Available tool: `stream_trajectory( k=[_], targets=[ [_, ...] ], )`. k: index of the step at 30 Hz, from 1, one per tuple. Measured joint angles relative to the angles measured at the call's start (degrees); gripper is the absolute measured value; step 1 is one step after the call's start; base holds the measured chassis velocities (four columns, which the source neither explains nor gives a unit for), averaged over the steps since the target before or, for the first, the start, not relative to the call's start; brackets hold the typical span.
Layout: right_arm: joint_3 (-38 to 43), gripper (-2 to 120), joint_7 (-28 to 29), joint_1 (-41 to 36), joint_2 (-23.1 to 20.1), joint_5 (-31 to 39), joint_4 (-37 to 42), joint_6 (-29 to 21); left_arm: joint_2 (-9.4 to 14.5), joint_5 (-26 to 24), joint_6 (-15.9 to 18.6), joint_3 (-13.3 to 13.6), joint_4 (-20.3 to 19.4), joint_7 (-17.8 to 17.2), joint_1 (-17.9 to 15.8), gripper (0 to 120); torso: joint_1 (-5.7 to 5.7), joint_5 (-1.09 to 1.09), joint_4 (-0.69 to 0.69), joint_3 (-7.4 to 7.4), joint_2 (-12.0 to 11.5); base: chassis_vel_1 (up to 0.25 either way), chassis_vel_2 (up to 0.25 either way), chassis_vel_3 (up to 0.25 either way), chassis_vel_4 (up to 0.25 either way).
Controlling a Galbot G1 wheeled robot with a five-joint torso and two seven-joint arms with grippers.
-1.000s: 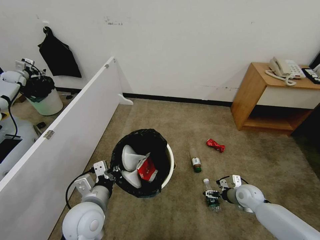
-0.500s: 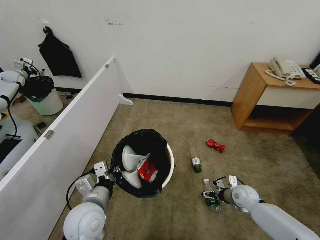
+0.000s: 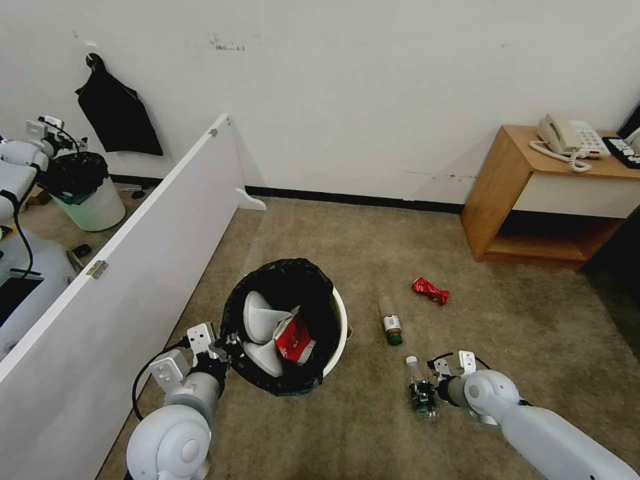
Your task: Pick up the trash bin, then pick up the garbage from the floor and place it into the trash bin.
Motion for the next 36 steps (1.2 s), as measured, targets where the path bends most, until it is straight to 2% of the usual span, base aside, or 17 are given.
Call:
stream_trajectory(
  k=[8,11,18,23,27,30,31,33,36],
  targets=[
    [0.2,23,1.6,-0.3,0.0,0.7,1.1,0.4,0.5,-0.1,0.0,0.3,0.0,0.0,0.0,1,0.0,0.07,0.04,0.01,0.0,0.0,0.0,0.0,0.0],
    [0.7,23,4.0,-1.0,-0.3,2.2,3.0,1.0,0.7,-0.3,0.0,0.6,-0.1,0.0,-0.2,1,0.0,0.09,0.04,0.02,0.0,0.0,0.0,0.0,0.0],
    [2.8,22,6.2,-2.3,-2.0,3.4,6.6,1.8,1.9,-1.1,0.2,1.3,0.0,-0.3,-0.5,1,0.0,0.05,0.01,0.02,0.0,0.0,0.0,0.0,0.0],
    [9.1,21,7.6,-4.9,-5.3,3.4,11.8,3.0,4.9,-3.3,0.8,2.1,0.0,-1.4,-0.9,1,0.0,0.04,0.02,0.01,0.0,0.0,0.0,0.0,0.0],
    [12.1,21,8.2,-6.4,-7.0,3.3,14.9,3.7,6.0,-4.7,1.1,2.4,0.0,-1.9,-1.2,1,0.0,0.04,0.02,0.01,0.0,0.0,0.0,0.0,0.0],
    [16.6,21,8.6,-9.1,-9.4,2.8,19.2,4.5,8.2,-6.4,1.7,3.2,0.0,-2.6,-1.8,1,0.0,0.03,0.02,0.01,0.0,0.0,0.0,0.0,0.0],
    [16.6,21,8.6,-9.1,-9.4,2.8,19.2,4.5,8.2,-6.4,1.7,3.2,0.0,-2.6,-1.8,1,0.0,0.03,0.02,0.01,0.0,0.0,0.0,0.0,0.0],
    [22.1,21,8.8,-12.8,-11.6,2.2,23.3,5.4,10.5,-7.9,2.2,3.9,0.0,-3.2,-2.5,1,0.0,0.04,0.02,0.01,0.0,0.0,0.0,0.0,0.0],
    [25.4,21,8.9,-15.2,-13.0,1.2,25.8,6.6,11.9,-9.1,2.5,4.2,0.0,-3.7,-3.2,1,0.0,0.03,0.01,0.01,0.0,0.0,0.0,0.0,0.0]
  ],
)
